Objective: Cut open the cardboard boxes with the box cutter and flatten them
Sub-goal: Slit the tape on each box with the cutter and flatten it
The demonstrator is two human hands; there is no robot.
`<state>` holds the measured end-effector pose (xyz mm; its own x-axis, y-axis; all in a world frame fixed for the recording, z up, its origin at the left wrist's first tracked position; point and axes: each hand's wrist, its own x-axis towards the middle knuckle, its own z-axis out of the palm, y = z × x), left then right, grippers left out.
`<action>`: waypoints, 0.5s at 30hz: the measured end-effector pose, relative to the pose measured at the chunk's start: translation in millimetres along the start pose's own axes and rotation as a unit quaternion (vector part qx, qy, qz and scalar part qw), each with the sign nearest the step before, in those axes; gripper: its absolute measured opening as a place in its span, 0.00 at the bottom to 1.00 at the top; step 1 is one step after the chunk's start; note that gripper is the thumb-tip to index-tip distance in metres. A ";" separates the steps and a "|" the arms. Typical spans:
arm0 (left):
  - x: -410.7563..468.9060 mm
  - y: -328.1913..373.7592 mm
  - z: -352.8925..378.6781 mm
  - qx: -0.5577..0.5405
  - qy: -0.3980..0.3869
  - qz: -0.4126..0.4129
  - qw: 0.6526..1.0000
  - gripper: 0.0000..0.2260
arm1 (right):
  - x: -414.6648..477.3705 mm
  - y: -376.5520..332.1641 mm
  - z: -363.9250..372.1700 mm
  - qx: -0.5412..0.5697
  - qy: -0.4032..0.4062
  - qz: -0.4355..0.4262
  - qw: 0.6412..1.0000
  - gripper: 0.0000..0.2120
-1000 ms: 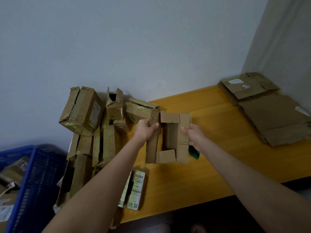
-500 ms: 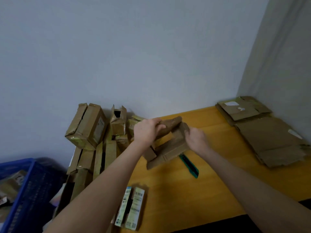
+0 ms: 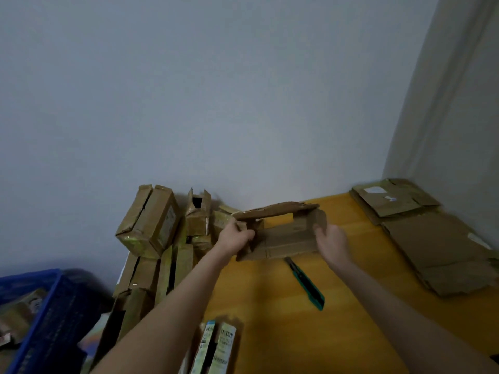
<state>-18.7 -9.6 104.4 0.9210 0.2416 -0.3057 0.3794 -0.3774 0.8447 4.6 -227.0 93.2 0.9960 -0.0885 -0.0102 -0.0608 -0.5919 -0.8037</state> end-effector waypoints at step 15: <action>5.3 -1.2 -25.1 -0.279 -0.129 -0.065 0.950 0.24 | 1.2 39.3 -25.3 0.453 -0.269 0.131 0.840 0.25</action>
<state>-16.5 14.6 112.8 0.8882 0.0005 -0.4595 0.4510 0.1898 0.8721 1.8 -270.6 76.7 0.8564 0.3983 -0.3284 -0.4504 0.2656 -0.8524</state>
